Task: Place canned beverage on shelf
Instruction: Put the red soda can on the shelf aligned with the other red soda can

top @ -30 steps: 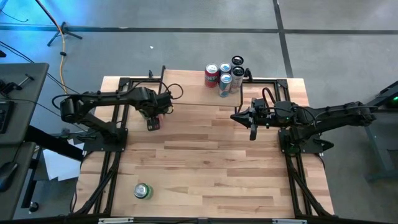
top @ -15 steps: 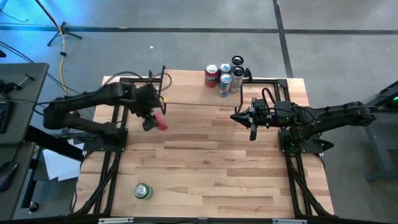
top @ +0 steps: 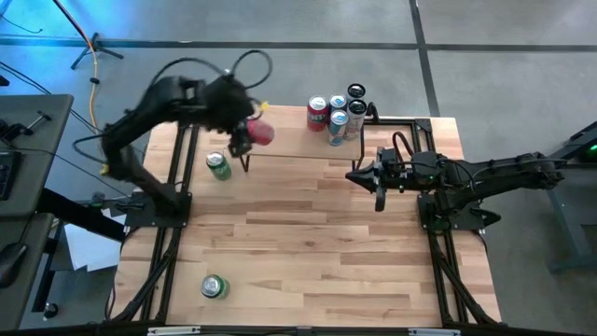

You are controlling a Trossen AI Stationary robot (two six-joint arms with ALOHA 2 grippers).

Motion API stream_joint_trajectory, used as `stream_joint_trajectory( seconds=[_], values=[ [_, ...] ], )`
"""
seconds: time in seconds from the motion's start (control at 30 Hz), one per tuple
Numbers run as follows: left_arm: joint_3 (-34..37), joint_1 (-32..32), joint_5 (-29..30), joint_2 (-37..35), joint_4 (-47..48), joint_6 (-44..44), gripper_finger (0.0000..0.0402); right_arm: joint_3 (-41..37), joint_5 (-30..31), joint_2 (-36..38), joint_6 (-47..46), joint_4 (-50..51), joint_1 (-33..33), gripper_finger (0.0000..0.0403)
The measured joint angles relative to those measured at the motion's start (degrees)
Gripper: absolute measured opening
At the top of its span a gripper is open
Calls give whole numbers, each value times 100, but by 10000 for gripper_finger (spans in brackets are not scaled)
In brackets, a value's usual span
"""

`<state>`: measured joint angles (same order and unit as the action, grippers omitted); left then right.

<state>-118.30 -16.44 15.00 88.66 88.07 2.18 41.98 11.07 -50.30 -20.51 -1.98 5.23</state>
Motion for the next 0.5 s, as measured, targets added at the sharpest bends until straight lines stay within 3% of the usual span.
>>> stream_joint_trajectory(
  seconds=[0.07, 0.2, 0.5],
  values=[
    [-539, -144, 91, 531, 275, -191, 232, 0, -44, 0, -14, 2, 0, 0],
    [-951, -349, 17, 1184, 161, -537, 232, 0, -50, 0, -19, 1, -1, 0],
    [-990, -471, 56, 1934, 195, -758, 235, 0, -58, 0, -197, 0, 4, 0]
  ],
)
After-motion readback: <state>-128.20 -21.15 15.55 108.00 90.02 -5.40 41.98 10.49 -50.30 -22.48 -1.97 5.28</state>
